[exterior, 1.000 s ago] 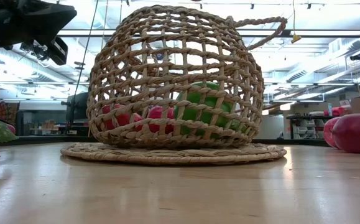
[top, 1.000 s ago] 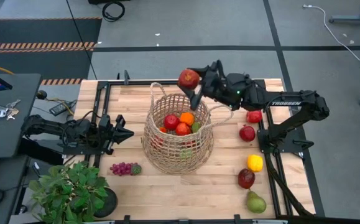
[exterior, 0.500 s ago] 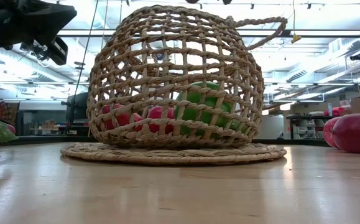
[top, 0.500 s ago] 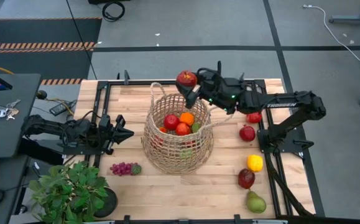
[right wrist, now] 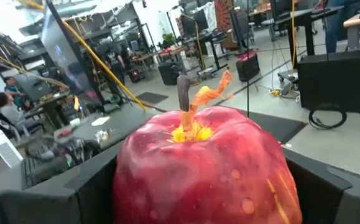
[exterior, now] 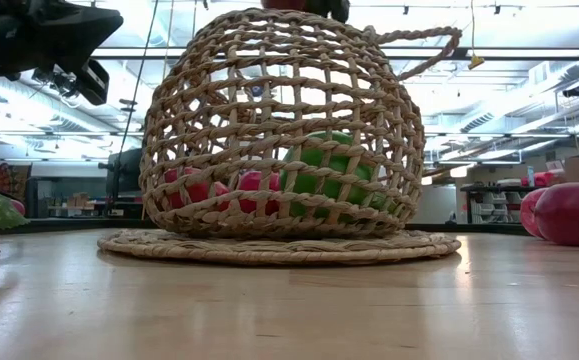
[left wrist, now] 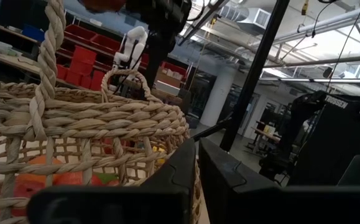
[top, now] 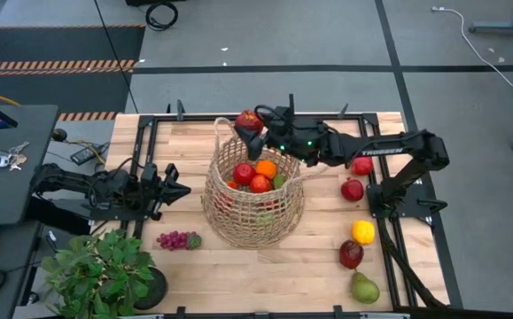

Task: Build produce basket
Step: Put the red apple into the brown basket

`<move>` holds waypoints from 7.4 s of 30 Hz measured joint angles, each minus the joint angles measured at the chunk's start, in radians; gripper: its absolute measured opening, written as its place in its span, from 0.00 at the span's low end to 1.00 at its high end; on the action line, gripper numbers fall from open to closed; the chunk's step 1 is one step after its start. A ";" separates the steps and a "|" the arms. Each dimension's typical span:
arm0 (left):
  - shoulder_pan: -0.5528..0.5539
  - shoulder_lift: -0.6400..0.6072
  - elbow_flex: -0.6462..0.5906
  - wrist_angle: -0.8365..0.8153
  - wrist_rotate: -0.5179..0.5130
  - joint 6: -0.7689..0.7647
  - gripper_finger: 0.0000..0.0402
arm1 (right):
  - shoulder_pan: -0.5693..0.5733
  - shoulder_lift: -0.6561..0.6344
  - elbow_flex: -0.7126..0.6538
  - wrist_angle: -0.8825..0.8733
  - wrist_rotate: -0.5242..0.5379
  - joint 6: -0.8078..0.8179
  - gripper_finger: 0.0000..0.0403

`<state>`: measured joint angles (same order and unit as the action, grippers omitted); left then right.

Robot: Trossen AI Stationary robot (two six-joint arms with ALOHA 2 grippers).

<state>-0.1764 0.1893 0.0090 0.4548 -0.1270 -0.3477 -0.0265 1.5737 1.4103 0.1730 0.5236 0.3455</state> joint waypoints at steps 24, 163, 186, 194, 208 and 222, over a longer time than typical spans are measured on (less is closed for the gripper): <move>0.000 0.000 0.000 -0.012 0.001 0.000 0.08 | 0.000 0.064 0.255 -0.419 -0.003 -0.100 0.87; 0.000 0.000 0.000 -0.020 0.001 0.000 0.07 | -0.441 0.020 0.528 -1.743 -0.396 0.675 0.98; 0.000 0.000 0.000 -0.020 0.001 0.000 0.06 | -0.630 -0.428 -0.291 -1.341 -0.547 0.335 0.98; 0.000 0.000 0.000 -0.020 0.000 0.000 0.08 | -0.642 -0.435 -0.302 -1.389 -0.577 0.088 0.98; 0.000 0.000 0.000 -0.020 0.001 0.000 0.06 | -0.618 -0.476 -0.430 -1.408 -0.605 0.094 0.98; 0.000 0.000 0.000 -0.020 0.001 0.000 0.08 | -0.216 -0.646 -0.536 -1.380 -0.628 0.401 0.98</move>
<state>-0.1764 0.1890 0.0090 0.4351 -0.1265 -0.3478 -0.2424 0.9280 0.8745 -1.2067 -0.1042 0.7463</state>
